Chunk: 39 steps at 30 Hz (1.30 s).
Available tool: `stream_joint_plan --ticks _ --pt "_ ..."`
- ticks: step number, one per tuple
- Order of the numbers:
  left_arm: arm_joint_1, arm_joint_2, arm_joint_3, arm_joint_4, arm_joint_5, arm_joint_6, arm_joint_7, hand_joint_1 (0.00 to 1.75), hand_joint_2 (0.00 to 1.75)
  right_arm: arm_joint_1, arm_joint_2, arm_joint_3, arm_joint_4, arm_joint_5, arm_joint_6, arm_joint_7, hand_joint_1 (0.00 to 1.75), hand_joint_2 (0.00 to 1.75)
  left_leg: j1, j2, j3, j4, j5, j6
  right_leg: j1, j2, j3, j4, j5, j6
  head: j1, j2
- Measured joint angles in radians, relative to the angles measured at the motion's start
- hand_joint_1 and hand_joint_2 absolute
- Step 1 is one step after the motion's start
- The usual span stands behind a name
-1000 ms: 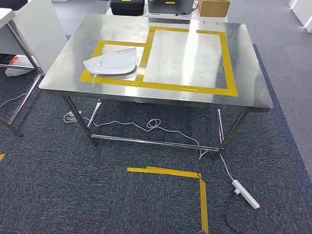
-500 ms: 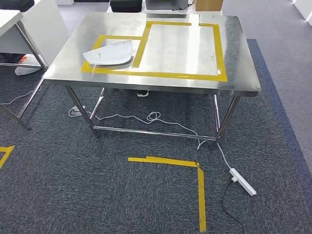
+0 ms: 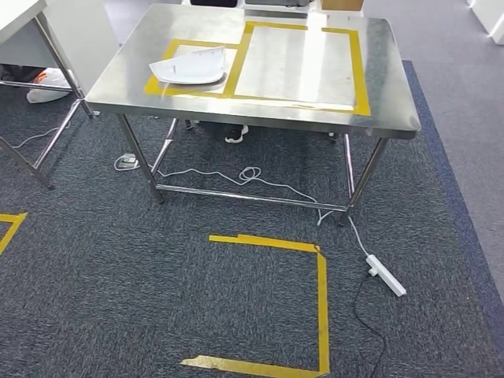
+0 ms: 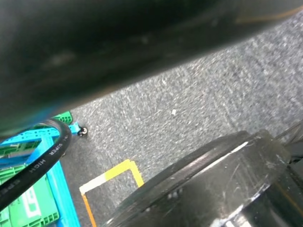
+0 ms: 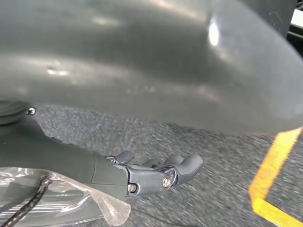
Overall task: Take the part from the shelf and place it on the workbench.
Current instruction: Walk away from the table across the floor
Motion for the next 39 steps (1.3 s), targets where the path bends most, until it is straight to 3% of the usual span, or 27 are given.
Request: stream_joint_plan --ticks 1,3,5,6,8,9,11,13,14,15,16,17,19,21,23,25,27,29,30,31,32,33,34,36,38,39 --pt "0.0 -0.001 0.003 0.0 0.0 0.001 -0.001 0.0 0.0 0.0 0.0 -0.001 0.0 0.003 0.0 -0.001 0.0 0.0 0.0 0.0 -0.018 0.005 0.01 -0.002 -0.001 0.0 0.02 -0.002 0.025 0.002 0.0 0.0" --pt "0.0 -0.004 0.007 0.0 -0.001 0.003 -0.003 0.0 0.0 -0.001 0.0 -0.001 -0.002 0.007 0.001 -0.003 0.0 0.0 0.002 0.0 -0.05 0.018 0.027 -0.009 -0.006 0.0 0.109 -0.106 0.079 0.005 0.0 0.0" --pt "0.0 -0.006 0.009 0.0 -0.001 0.004 -0.003 0.0 0.0 -0.005 0.0 -0.001 -0.003 0.01 0.001 -0.005 0.0 0.0 0.0 0.0 -0.075 0.034 0.043 -0.019 -0.006 0.002 0.209 -0.252 0.076 0.003 0.002 0.0" --pt "0.0 -0.007 0.01 0.0 -0.001 0.004 -0.003 0.0 0.0 -0.007 0.0 -0.001 -0.003 0.011 0.001 -0.006 0.0 0.0 -0.002 0.0 -0.082 0.038 0.052 -0.023 -0.005 0.004 0.232 -0.295 0.063 -0.001 0.002 0.0" --pt "0.0 -0.009 0.013 0.0 -0.002 0.005 -0.002 0.0 0.0 -0.007 0.0 -0.002 -0.003 0.012 0.002 -0.005 0.0 0.0 -0.002 0.0 -0.09 0.039 0.068 -0.031 -0.004 0.004 0.231 -0.316 0.06 -0.015 0.003 0.0" --pt "0.001 -0.009 0.014 0.001 -0.002 0.005 -0.002 0.0 0.0 -0.006 0.0 -0.002 -0.003 0.013 0.003 -0.004 0.0 0.0 -0.001 -0.001 -0.094 0.042 0.062 -0.036 -0.004 0.002 0.222 -0.314 0.066 -0.023 0.003 0.0" --pt "0.002 -0.009 0.016 0.001 -0.002 0.005 0.0 0.0 0.0 -0.005 0.0 -0.002 -0.003 0.014 0.005 -0.003 0.0 0.0 0.002 -0.003 -0.11 0.098 -0.005 -0.05 -0.006 -0.003 0.206 -0.314 0.082 -0.042 0.001 0.0" --pt "0.003 -0.009 0.018 0.001 -0.003 0.006 0.001 0.0 0.0 -0.006 0.0 -0.002 -0.003 0.016 0.005 -0.002 0.0 0.0 0.005 -0.004 -0.137 0.23 -0.108 -0.059 -0.004 -0.006 0.189 -0.308 0.098 -0.054 0.0 0.0" --pt "0.002 -0.009 0.02 0.001 -0.004 0.007 0.001 0.0 0.0 -0.006 0.0 -0.002 -0.003 0.017 0.005 -0.001 0.0 0.0 0.006 -0.004 -0.146 0.292 -0.139 -0.061 -0.003 -0.008 0.178 -0.304 0.106 -0.055 -0.001 0.0" --pt "0.002 -0.009 0.021 0.001 -0.005 0.008 0.001 0.0 0.0 -0.006 0.0 -0.002 -0.003 0.018 0.006 -0.001 0.0 0.0 0.006 -0.004 -0.144 0.329 -0.148 -0.06 -0.002 -0.009 0.165 -0.298 0.113 -0.055 -0.001 0.0" --pt "0.002 -0.009 0.022 0.001 -0.007 0.01 0.001 0.0 0.0 -0.006 0.0 -0.003 -0.003 0.018 0.005 -0.001 0.0 0.0 0.006 -0.004 -0.125 0.328 -0.136 -0.058 -0.001 -0.009 0.151 -0.291 0.12 -0.055 -0.001 0.0" --pt "0.002 -0.01 0.022 0.001 -0.009 0.013 0.001 0.0 0.0 -0.006 0.0 -0.003 -0.003 0.018 0.005 -0.001 0.0 0.0 0.006 -0.004 -0.088 0.287 -0.113 -0.053 0.001 -0.009 0.138 -0.284 0.124 -0.054 -0.001 0.0" --pt "0.002 -0.01 0.022 0.001 -0.014 0.018 0.001 0.0 0.0 -0.006 0.0 -0.003 -0.003 0.018 0.005 -0.001 0.0 0.0 0.003 -0.008 0.007 0.146 -0.079 -0.036 0.005 -0.008 0.119 -0.273 0.132 -0.052 -0.001 0.0" --pt "0.002 -0.009 0.023 0.001 -0.016 0.022 0.001 0.0 0.0 -0.008 0.001 -0.003 -0.003 0.019 0.006 -0.001 0.0 0.0 -0.002 -0.011 0.057 0.056 -0.072 -0.022 0.005 -0.009 0.107 -0.268 0.144 -0.042 0.0 0.0" --pt "0.003 -0.009 0.024 0.001 -0.018 0.025 0.001 0.0 0.0 -0.01 0.001 -0.004 -0.003 0.02 0.006 -0.002 0.0 0.0 -0.005 -0.011 0.054 0.038 -0.067 -0.016 0.004 -0.009 0.097 -0.269 0.16 -0.03 -0.001 0.0" --pt "0.001 -0.011 0.027 0.001 -0.022 0.027 0.001 0.0 0.0 -0.009 0.0 -0.005 -0.003 0.022 0.006 -0.004 0.0 0.0 -0.001 -0.007 0.041 0.022 -0.049 -0.009 0.004 -0.005 0.081 -0.255 0.143 -0.02 0.001 0.0" --pt "0.0 -0.014 0.032 0.001 -0.026 0.029 -0.001 0.0 0.0 -0.009 -0.001 -0.007 -0.003 0.024 0.007 -0.005 0.0 0.0 0.003 -0.003 0.018 0.012 -0.026 -0.001 0.003 0.0 0.051 -0.182 0.06 -0.013 0.004 0.0" --pt "0.0 -0.015 0.036 0.001 -0.027 0.029 -0.003 0.0 0.0 -0.01 -0.001 -0.007 -0.003 0.025 0.006 -0.006 0.0 0.0 0.002 -0.001 -0.012 0.013 -0.003 0.002 0.002 0.002 0.022 -0.059 -0.028 -0.008 0.006 0.0" --pt "0.0 -0.016 0.037 0.001 -0.029 0.029 -0.003 0.0 0.0 -0.01 -0.001 -0.008 -0.003 0.026 0.006 -0.007 0.0 0.0 0.001 0.0 -0.028 0.014 0.009 0.001 0.002 0.002 0.019 -0.008 -0.041 -0.005 0.006 0.0" --pt "0.0 -0.016 0.039 0.001 -0.03 0.029 -0.003 0.0 0.0 -0.011 -0.001 -0.008 -0.003 0.026 0.006 -0.007 0.0 0.0 0.001 0.001 -0.044 0.015 0.022 0.0 0.002 0.002 0.028 0.015 -0.026 -0.003 0.006 0.0" --pt "-0.001 -0.016 0.039 0.001 -0.032 0.029 -0.004 0.0 0.0 -0.011 -0.001 -0.009 -0.003 0.026 0.006 -0.008 0.0 0.0 0.001 0.002 -0.062 0.018 0.034 -0.002 0.001 0.002 0.052 0.006 0.008 -0.002 0.006 0.0" --pt "-0.001 -0.016 0.04 0.001 -0.034 0.029 -0.004 0.0 0.0 -0.011 -0.001 -0.009 -0.003 0.026 0.006 -0.008 0.0 0.0 0.002 0.002 -0.08 0.022 0.046 -0.005 0.0 0.002 0.094 -0.036 0.046 -0.001 0.006 0.0" --pt "-0.001 -0.017 0.04 0.001 -0.035 0.029 -0.004 0.0 0.0 -0.013 -0.002 -0.009 -0.003 0.026 0.006 -0.008 0.0 0.0 0.002 0.002 -0.096 0.028 0.058 -0.009 -0.002 0.002 0.148 -0.107 0.065 -0.001 0.006 0.0" --pt "-0.002 -0.017 0.04 0.001 -0.036 0.029 -0.005 0.0 0.0 -0.017 -0.002 -0.009 -0.003 0.026 0.006 -0.009 0.0 0.0 -0.001 0.001 -0.116 0.04 0.079 -0.018 -0.002 0.004 0.251 -0.265 0.048 -0.009 0.007 0.0" --pt "-0.002 -0.017 0.041 0.001 -0.036 0.029 -0.005 0.0 0.0 -0.019 -0.002 -0.009 -0.003 0.026 0.005 -0.01 0.0 0.0 -0.003 0.001 -0.123 0.042 0.102 -0.026 0.001 0.006 0.28 -0.328 0.027 -0.023 0.009 0.0" --pt "-0.002 -0.016 0.042 0.001 -0.036 0.029 -0.005 0.0 0.0 -0.018 -0.002 -0.01 -0.003 0.026 0.005 -0.01 0.0 0.0 -0.002 0.0 -0.125 0.041 0.111 -0.03 0.001 0.005 0.267 -0.321 0.033 -0.033 0.01 0.0"
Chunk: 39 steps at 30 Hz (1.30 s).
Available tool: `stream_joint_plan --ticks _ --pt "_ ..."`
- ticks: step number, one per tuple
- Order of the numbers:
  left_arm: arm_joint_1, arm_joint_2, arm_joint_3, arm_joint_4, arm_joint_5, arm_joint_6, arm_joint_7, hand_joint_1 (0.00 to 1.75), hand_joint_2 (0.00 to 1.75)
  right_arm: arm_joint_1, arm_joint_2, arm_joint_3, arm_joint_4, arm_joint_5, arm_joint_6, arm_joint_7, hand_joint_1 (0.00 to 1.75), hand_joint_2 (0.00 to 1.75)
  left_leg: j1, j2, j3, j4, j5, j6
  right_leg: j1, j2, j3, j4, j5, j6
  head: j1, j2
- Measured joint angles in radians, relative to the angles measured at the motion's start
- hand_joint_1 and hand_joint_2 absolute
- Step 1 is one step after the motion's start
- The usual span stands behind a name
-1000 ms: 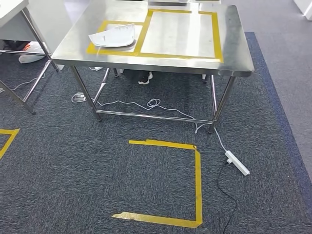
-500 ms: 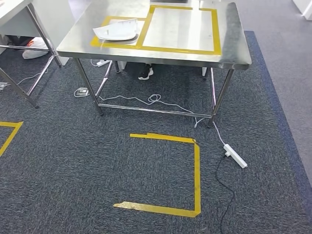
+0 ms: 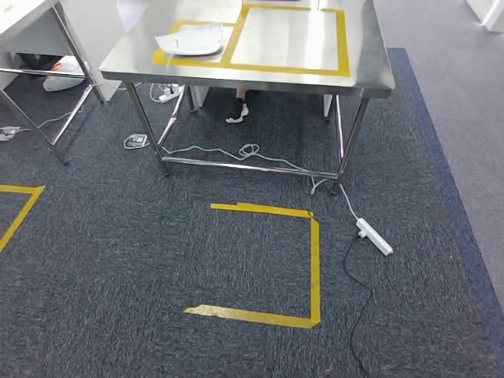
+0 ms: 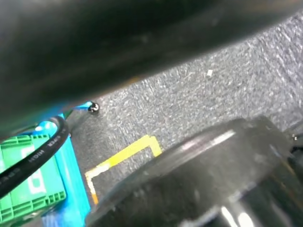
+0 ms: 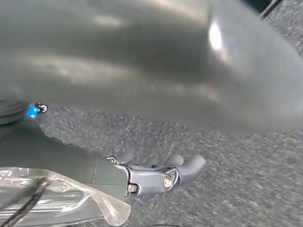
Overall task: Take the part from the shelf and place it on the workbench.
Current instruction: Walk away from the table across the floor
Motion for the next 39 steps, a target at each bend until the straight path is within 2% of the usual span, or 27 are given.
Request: stream_joint_plan --ticks 1,2,3,5,6,7,8,9,10,11,12,13,14,16,17,18,20,21,22,23,24,26,27,28,31,33,39 --pt "0.001 0.0 0.001 0.0 0.0 0.0 0.0 0.0 0.0 0.001 0.0 0.0 0.0 0.0 0.0 0.0 0.0 0.0 0.002 -0.002 -0.005 0.006 -0.01 -0.006 -0.001 -0.002 -0.01 0.003 0.009 -0.009 0.001 0.0" --pt "0.002 0.001 0.003 0.0 0.0 0.0 0.0 0.0 0.0 0.001 0.0 0.0 0.0 0.0 0.0 0.0 0.0 0.0 0.004 -0.004 -0.01 0.027 -0.044 -0.013 -0.002 -0.005 -0.023 0.006 0.02 -0.019 -0.001 0.0" --pt "0.003 0.001 0.004 0.0 0.0 0.0 0.001 0.0 0.0 0.002 0.0 0.0 0.0 0.0 0.0 0.001 0.0 0.0 0.005 -0.006 -0.018 0.067 -0.097 -0.019 -0.003 -0.007 -0.037 0.007 0.032 -0.027 -0.002 0.0" --pt "0.003 0.001 0.008 0.0 0.0 0.0 0.002 0.0 0.0 0.001 0.0 -0.001 0.0 0.0 0.0 0.001 0.0 0.0 0.008 -0.007 -0.033 0.197 -0.215 -0.028 -0.002 -0.009 -0.07 0.009 0.058 -0.033 -0.006 0.0" --pt "0.003 0.001 0.009 0.0 0.0 0.0 0.003 0.0 0.0 0.002 0.0 -0.001 0.0 -0.001 0.0 0.001 0.0 0.0 0.01 -0.007 -0.035 0.261 -0.237 -0.031 -0.002 -0.01 -0.087 0.01 0.07 -0.033 -0.006 0.0" --pt "0.002 0.001 0.011 0.0 -0.001 0.002 0.003 0.0 0.0 0.002 0.0 -0.001 0.0 -0.001 0.0 0.001 0.0 0.0 0.011 -0.007 -0.031 0.306 -0.23 -0.031 -0.001 -0.011 -0.105 0.013 0.082 -0.032 -0.006 0.0" --pt "0.002 0.001 0.013 0.0 -0.001 0.004 0.003 0.0 0.0 0.002 0.0 -0.001 0.0 -0.001 0.0 0.001 0.0 0.0 0.011 -0.007 -0.015 0.323 -0.198 -0.031 -0.001 -0.013 -0.121 0.016 0.093 -0.031 -0.006 0.0" --pt "0.002 0.001 0.015 0.0 -0.001 0.007 0.005 0.0 0.0 0.002 0.0 -0.002 0.0 -0.002 0.0 0.001 0.0 0.0 0.012 -0.007 0.014 0.305 -0.161 -0.028 -0.001 -0.014 -0.136 0.019 0.104 -0.029 -0.006 0.0" --pt "0.003 0.001 0.016 0.0 -0.001 0.009 0.006 0.0 0.0 0.002 0.0 -0.003 0.0 -0.002 0.0 0.001 0.0 0.0 0.012 -0.008 0.061 0.251 -0.139 -0.024 -0.001 -0.014 -0.149 0.023 0.115 -0.026 -0.005 0.0" --pt "0.003 0.001 0.017 0.0 -0.001 0.011 0.007 0.0 0.0 0.001 0.0 -0.004 0.0 -0.002 -0.001 0.001 0.0 0.0 0.011 -0.008 0.119 0.172 -0.14 -0.019 0.001 -0.013 -0.16 0.027 0.123 -0.022 -0.006 0.0" --pt "0.002 0.001 0.018 0.0 -0.002 0.012 0.008 0.0 0.0 0.001 0.0 -0.005 0.0 -0.003 -0.001 0.001 0.0 0.0 0.01 -0.008 0.173 0.09 -0.158 -0.014 0.002 -0.013 -0.169 0.031 0.131 -0.017 -0.005 0.0" --pt "0.002 0.001 0.019 0.0 -0.002 0.012 0.008 0.0 0.0 0.001 0.0 -0.006 0.0 -0.004 -0.001 0.001 0.0 0.0 0.008 -0.009 0.213 0.025 -0.181 -0.009 0.003 -0.013 -0.176 0.034 0.139 -0.012 -0.005 0.0" --pt "0.0 0.001 0.02 0.0 -0.002 0.013 0.008 0.0 0.0 0.0 0.0 -0.007 0.0 -0.004 -0.001 0.001 0.0 0.0 0.006 -0.009 0.233 -0.017 -0.2 -0.004 0.004 -0.014 -0.183 0.037 0.147 -0.005 -0.005 0.0" --pt "-0.001 0.0 0.022 0.0 -0.002 0.014 0.009 0.0 0.0 0.0 0.0 -0.008 0.0 -0.005 -0.002 0.001 0.0 0.0 0.008 -0.007 0.229 -0.04 -0.207 0.009 0.004 -0.013 -0.2 0.043 0.154 0.008 -0.005 0.0" --pt "0.0 -0.001 0.023 0.0 -0.002 0.014 0.009 0.0 0.0 0.001 0.0 -0.008 0.0 -0.005 -0.002 0.001 0.0 0.0 0.01 -0.006 0.223 -0.044 -0.203 0.016 0.003 -0.011 -0.214 0.063 0.139 0.013 -0.003 0.0" --pt "0.002 -0.001 0.023 0.0 -0.002 0.014 0.009 0.0 0.0 0.002 0.0 -0.008 0.0 -0.006 -0.002 0.001 0.0 0.0 0.011 -0.005 0.214 -0.045 -0.195 0.023 0.003 -0.009 -0.234 0.104 0.11 0.017 -0.002 0.0" --pt "0.004 -0.002 0.023 0.0 -0.002 0.014 0.01 0.0 0.0 0.003 0.0 -0.009 0.001 -0.006 -0.002 0.001 0.0 0.0 0.006 -0.002 0.194 -0.042 -0.18 0.032 0.002 -0.006 -0.287 0.237 0.028 0.021 -0.001 0.0" --pt "0.004 -0.003 0.023 0.0 -0.002 0.014 0.01 0.0 0.0 0.004 0.0 -0.009 0.001 -0.006 -0.002 0.001 0.0 0.0 0.003 -0.001 0.183 -0.039 -0.174 0.034 0.002 -0.005 -0.307 0.3 -0.001 0.022 -0.001 0.0" --pt "0.005 -0.003 0.023 0.0 -0.002 0.014 0.01 0.0 0.0 0.005 0.0 -0.01 0.001 -0.006 -0.002 0.001 0.0 0.0 -0.001 0.0 0.173 -0.036 -0.168 0.035 0.002 -0.005 -0.311 0.333 -0.013 0.021 -0.002 0.0" --pt "0.005 -0.003 0.023 0.0 -0.003 0.013 0.011 0.0 0.0 0.006 0.0 -0.011 0.001 -0.007 -0.002 0.001 0.0 0.0 -0.004 0.0 0.165 -0.033 -0.163 0.036 0.002 -0.005 -0.295 0.327 -0.007 0.019 -0.002 0.0" --pt "0.005 -0.003 0.023 0.0 -0.003 0.012 0.012 0.0 0.0 0.006 0.0 -0.012 0.001 -0.008 -0.002 0.001 0.0 0.0 -0.007 0.0 0.159 -0.03 -0.159 0.036 0.004 -0.005 -0.256 0.278 0.014 0.015 -0.002 0.0" --pt "0.004 -0.005 0.024 0.0 -0.006 0.011 0.017 0.0 0.0 0.004 0.0 -0.015 0.0 -0.013 -0.002 0.002 0.0 0.0 -0.012 0.0 0.15 -0.023 -0.153 0.034 0.008 -0.006 -0.153 0.123 0.054 0.002 -0.002 0.0" --pt "0.004 -0.005 0.024 0.0 -0.008 0.011 0.019 0.0 0.0 0.002 0.0 -0.017 0.0 -0.017 -0.002 0.001 0.0 0.0 -0.014 0.0 0.146 -0.019 -0.151 0.032 0.01 -0.006 -0.119 0.064 0.064 -0.005 -0.002 0.0" --pt "0.004 -0.006 0.025 0.0 -0.01 0.011 0.02 0.0 0.0 0.0 0.0 -0.019 0.0 -0.02 -0.002 0.001 0.0 0.0 -0.016 0.0 0.142 -0.016 -0.152 0.033 0.011 -0.006 -0.102 0.031 0.065 -0.009 -0.003 0.0" --pt "0.004 -0.007 0.029 0.0 -0.012 0.01 0.023 0.0 0.0 0.004 -0.001 -0.026 0.0 -0.027 -0.001 0.0 0.0 0.0 -0.017 0.0 0.137 -0.012 -0.151 0.033 0.013 -0.006 -0.103 0.021 0.067 -0.011 -0.003 0.0" --pt "0.005 -0.007 0.032 0.0 -0.015 0.01 0.026 0.0 0.0 0.005 -0.001 -0.028 0.0 -0.031 -0.001 0.0 0.0 0.0 -0.016 0.0 0.136 -0.014 -0.144 0.027 0.015 -0.007 -0.104 0.021 0.069 -0.015 -0.003 0.0" --pt "0.006 -0.008 0.045 0.0 -0.023 0.01 0.032 0.0 0.0 0.003 0.0 -0.045 0.0 -0.048 0.003 -0.001 0.0 0.0 -0.014 0.0 0.136 -0.016 -0.137 0.021 0.016 -0.007 -0.108 0.024 0.073 -0.019 -0.003 0.0"
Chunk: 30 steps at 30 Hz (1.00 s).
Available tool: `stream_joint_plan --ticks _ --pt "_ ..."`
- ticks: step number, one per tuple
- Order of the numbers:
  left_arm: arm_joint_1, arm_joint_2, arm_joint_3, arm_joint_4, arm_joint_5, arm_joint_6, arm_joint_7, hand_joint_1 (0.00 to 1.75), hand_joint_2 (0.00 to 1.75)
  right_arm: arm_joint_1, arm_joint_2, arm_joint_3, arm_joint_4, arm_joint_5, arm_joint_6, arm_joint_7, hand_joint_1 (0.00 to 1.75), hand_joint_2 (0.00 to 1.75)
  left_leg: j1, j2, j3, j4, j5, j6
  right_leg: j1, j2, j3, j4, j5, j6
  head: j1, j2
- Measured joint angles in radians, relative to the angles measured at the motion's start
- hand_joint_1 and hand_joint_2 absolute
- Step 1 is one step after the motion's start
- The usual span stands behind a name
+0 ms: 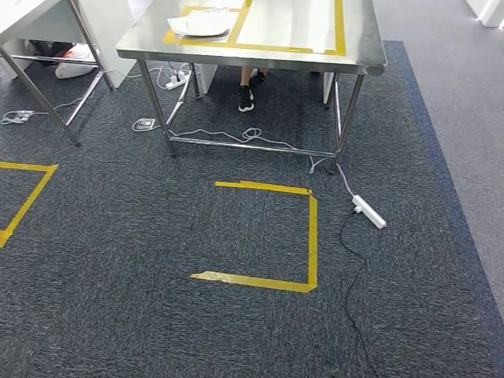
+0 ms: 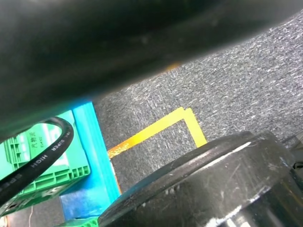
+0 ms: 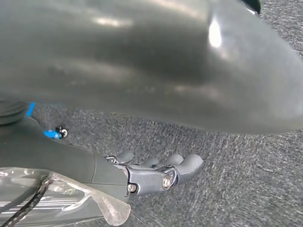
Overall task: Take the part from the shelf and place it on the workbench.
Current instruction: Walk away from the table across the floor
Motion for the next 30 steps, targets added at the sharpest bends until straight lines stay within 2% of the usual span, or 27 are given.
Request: stream_joint_plan --ticks 9,15,21,22,23,24,26,27,28,29,30 --pt "0.001 -0.003 0.01 0.0 -0.014 0.0 0.004 0.0 0.0 -0.001 0.0 -0.012 0.0 -0.002 -0.004 -0.005 0.0 0.0 0.0 0.0 -0.003 0.001 0.0 0.0 -0.001 0.0 -0.002 0.001 0.0 0.0 0.0 0.0" --pt "0.0 -0.003 0.02 0.0 -0.025 0.0 0.005 0.0 0.0 -0.001 0.0 -0.012 0.0 0.014 -0.014 -0.005 0.0 0.0 -0.003 0.0 -0.009 0.006 -0.001 0.002 -0.003 0.0 -0.005 0.0 0.003 0.006 0.0 0.0" --pt "0.001 -0.003 0.027 0.0 -0.032 -0.001 0.007 0.0 0.0 -0.002 0.0 -0.012 0.0 0.014 -0.016 -0.006 0.0 0.0 -0.003 -0.003 -0.018 0.005 0.005 0.016 -0.006 -0.003 -0.004 0.001 0.006 0.017 0.0 0.0" --pt "0.002 -0.004 0.029 0.0 -0.034 -0.001 0.008 0.0 0.0 -0.002 0.0 -0.012 0.0 0.014 -0.017 -0.005 0.0 0.0 -0.001 -0.004 -0.018 0.0 0.01 0.02 -0.005 -0.003 -0.008 0.01 -0.003 0.021 0.001 0.0" --pt "0.001 -0.005 0.03 0.0 -0.035 -0.001 0.008 0.0 0.0 -0.002 0.0 -0.012 0.0 0.014 -0.018 -0.005 0.0 0.0 0.002 -0.007 -0.019 -0.005 0.014 0.025 -0.006 -0.001 -0.021 0.036 -0.023 0.024 0.002 0.0" --pt "0.001 -0.006 0.032 0.0 -0.037 -0.001 0.008 0.0 0.0 -0.003 0.0 -0.012 0.0 0.014 -0.018 -0.005 0.0 0.0 0.004 -0.009 -0.021 -0.008 0.018 0.028 -0.007 0.001 -0.044 0.083 -0.054 0.028 0.004 0.0" --pt "0.002 -0.008 0.035 0.0 -0.039 -0.002 0.008 0.0 0.0 -0.003 0.0 -0.012 0.0 0.014 -0.019 -0.005 0.0 0.0 0.004 -0.016 -0.029 -0.007 0.022 0.03 -0.01 0.003 -0.107 0.224 -0.127 0.033 0.006 0.0" --pt "0.003 -0.008 0.037 0.0 -0.039 -0.002 0.009 0.0 0.0 -0.002 0.0 -0.012 0.0 0.014 -0.019 -0.004 0.0 0.0 0.004 -0.021 -0.033 -0.006 0.024 0.029 -0.012 0.003 -0.132 0.281 -0.146 0.035 0.005 0.0" --pt "0.004 -0.008 0.038 0.0 -0.039 -0.002 0.01 0.0 0.0 -0.001 0.0 -0.012 0.0 0.014 -0.02 -0.004 0.0 0.0 0.004 -0.028 -0.036 -0.006 0.027 0.027 -0.013 0.003 -0.141 0.305 -0.147 0.036 0.006 0.0" --pt "0.004 -0.008 0.04 0.0 -0.04 -0.002 0.011 0.0 0.0 0.0 0.0 -0.012 0.0 0.014 -0.02 -0.003 0.0 0.0 0.004 -0.036 -0.039 -0.004 0.029 0.024 -0.015 0.004 -0.129 0.287 -0.127 0.036 0.006 0.0" --pt "0.004 -0.009 0.042 0.0 -0.041 -0.003 0.012 0.0 0.0 0.0 0.0 -0.012 0.0 0.015 -0.022 -0.002 0.0 0.0 0.004 -0.045 -0.041 -0.002 0.031 0.022 -0.017 0.01 -0.097 0.228 -0.093 0.036 0.006 0.0"
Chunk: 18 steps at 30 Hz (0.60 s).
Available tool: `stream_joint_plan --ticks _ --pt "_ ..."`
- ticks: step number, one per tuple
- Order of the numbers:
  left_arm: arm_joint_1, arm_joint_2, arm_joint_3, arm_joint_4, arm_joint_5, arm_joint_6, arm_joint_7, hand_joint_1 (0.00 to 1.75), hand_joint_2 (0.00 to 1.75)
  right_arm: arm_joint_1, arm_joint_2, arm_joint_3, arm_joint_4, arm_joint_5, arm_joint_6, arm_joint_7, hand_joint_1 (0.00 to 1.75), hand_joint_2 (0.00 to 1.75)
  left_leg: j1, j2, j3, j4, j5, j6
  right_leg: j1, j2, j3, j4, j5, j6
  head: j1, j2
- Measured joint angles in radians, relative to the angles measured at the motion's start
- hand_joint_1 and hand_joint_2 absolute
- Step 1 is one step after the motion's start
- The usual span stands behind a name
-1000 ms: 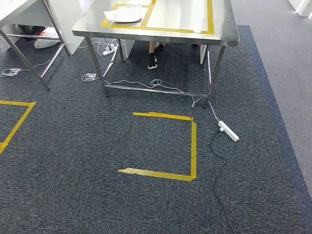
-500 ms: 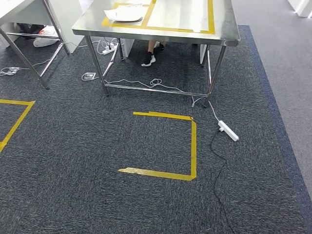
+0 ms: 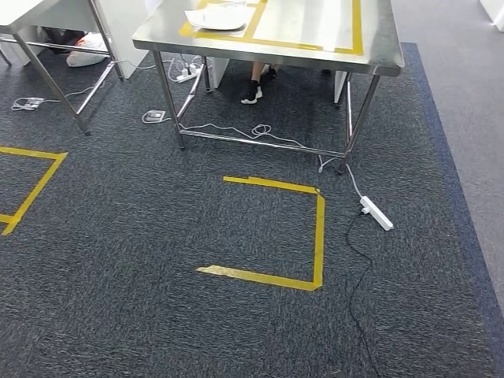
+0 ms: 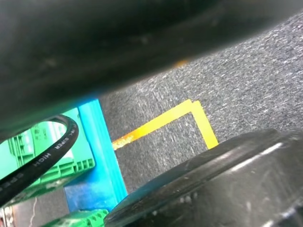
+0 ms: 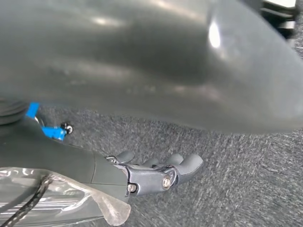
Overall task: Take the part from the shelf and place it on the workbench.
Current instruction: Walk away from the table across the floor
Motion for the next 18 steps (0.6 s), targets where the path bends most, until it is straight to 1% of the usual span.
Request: stream_joint_plan --ticks 1,2,3,4,5,6,7,8,9,10,11,12,13,14,16,18 --pt "-0.001 -0.001 0.003 0.0 -0.002 0.0 0.001 0.0 0.0 0.0 0.0 0.0 0.0 0.0 -0.001 0.001 0.0 0.0 0.0 -0.009 -0.003 0.004 0.002 -0.003 -0.003 0.017 0.041 -0.076 0.031 -0.001 0.0 0.0" --pt "-0.002 -0.001 0.006 0.0 -0.005 0.0 0.001 0.0 0.0 -0.001 0.0 0.0 0.0 0.0 -0.002 0.001 0.0 0.0 -0.001 -0.019 -0.007 0.01 0.002 -0.008 -0.004 0.036 0.076 -0.145 0.052 -0.004 0.0 0.0" --pt "-0.003 -0.001 0.008 0.0 -0.007 0.0 0.002 0.0 0.0 -0.002 0.0 0.0 0.0 0.0 -0.003 0.002 0.0 0.0 -0.002 -0.028 -0.011 0.015 0.003 -0.013 -0.005 0.051 0.1 -0.193 0.063 -0.008 -0.001 0.0" --pt "-0.004 -0.001 0.01 0.0 -0.008 0.0 0.002 0.0 0.0 -0.001 0.0 0.0 0.0 0.0 -0.003 0.003 0.0 0.0 -0.002 -0.036 -0.016 0.018 0.005 -0.019 -0.005 0.06 0.108 -0.212 0.063 -0.013 -0.001 0.0" --pt "-0.003 -0.001 0.011 -0.001 -0.009 0.0 0.002 0.0 0.0 -0.001 0.0 0.0 0.0 0.001 -0.003 0.003 0.0 0.0 -0.001 -0.045 -0.02 0.02 0.008 -0.026 -0.003 0.055 0.108 -0.214 0.063 -0.019 -0.002 0.0" --pt "-0.001 -0.001 0.012 -0.001 -0.009 0.0 0.002 0.0 0.0 0.0 0.001 0.0 0.0 0.001 -0.003 0.004 0.0 0.0 0.001 -0.051 -0.023 0.021 0.011 -0.032 -0.003 0.043 0.107 -0.215 0.067 -0.026 -0.001 0.0" --pt "0.0 0.0 0.014 -0.001 -0.01 0.0 0.003 0.0 0.0 0.0 0.002 0.0 0.0 0.001 -0.003 0.004 0.0 0.0 0.002 -0.046 -0.027 0.028 0.006 -0.037 -0.003 0.032 0.109 -0.216 0.072 -0.034 -0.001 0.0" --pt "0.001 0.0 0.016 -0.001 -0.01 0.0 0.004 0.0 0.0 -0.001 0.002 0.0 0.0 0.0 -0.004 0.004 0.0 0.0 0.003 -0.033 -0.038 0.049 -0.011 -0.043 -0.004 0.021 0.11 -0.218 0.076 -0.041 -0.004 0.0" --pt "0.001 0.0 0.018 -0.001 -0.012 0.0 0.004 0.0 0.0 -0.001 0.003 0.0 0.0 0.0 -0.004 0.004 0.0 0.0 0.005 -0.015 -0.056 0.092 -0.042 -0.05 -0.006 0.008 0.111 -0.219 0.08 -0.047 -0.008 0.0" --pt "0.0 -0.001 0.019 -0.001 -0.014 0.0 0.005 0.0 0.0 -0.001 0.003 -0.001 0.0 0.0 -0.005 0.004 0.0 0.0 0.007 0.005 -0.081 0.153 -0.08 -0.056 -0.006 -0.005 0.11 -0.219 0.082 -0.05 -0.011 0.0" --pt "0.0 -0.001 0.02 -0.001 -0.016 0.0 0.005 0.0 0.0 0.001 0.003 -0.001 0.0 0.0 -0.005 0.004 0.0 0.0 0.011 0.016 -0.108 0.224 -0.117 -0.062 -0.005 -0.018 0.108 -0.218 0.083 -0.051 -0.014 0.0" --pt "0.0 -0.001 0.022 -0.001 -0.017 0.0 0.005 0.0 0.0 0.003 0.003 -0.001 0.0 0.0 -0.005 0.004 0.0 0.0 0.015 0.021 -0.129 0.283 -0.142 -0.067 -0.004 -0.033 0.106 -0.217 0.083 -0.051 -0.014 0.0" --pt "0.001 -0.001 0.024 -0.001 -0.018 0.0 0.005 0.0 0.0 0.003 0.003 -0.001 0.0 0.0 -0.005 0.004 0.0 0.0 0.018 0.024 -0.137 0.313 -0.149 -0.07 -0.004 -0.046 0.105 -0.217 0.083 -0.05 -0.014 0.0" --pt "0.002 -0.001 0.025 -0.001 -0.018 -0.001 0.005 0.0 0.0 0.003 0.003 -0.002 0.0 0.0 -0.005 0.004 0.0 0.0 0.021 0.026 -0.135 0.319 -0.145 -0.071 -0.004 -0.056 0.105 -0.217 0.082 -0.05 -0.014 0.0" --pt "0.004 -0.001 0.027 -0.001 -0.019 -0.001 0.005 0.0 0.0 0.002 0.003 -0.002 0.0 0.0 -0.005 0.004 0.0 0.0 0.023 0.028 -0.12 0.302 -0.129 -0.072 -0.004 -0.066 0.105 -0.216 0.082 -0.049 -0.014 0.0" --pt "0.004 -0.001 0.027 -0.001 -0.019 -0.001 0.005 0.0 0.0 0.002 0.003 -0.002 0.0 0.0 -0.005 0.004 0.0 0.0 0.023 0.028 -0.119 0.298 -0.126 -0.072 -0.004 -0.066 0.105 -0.216 0.082 -0.049 -0.014 0.0"
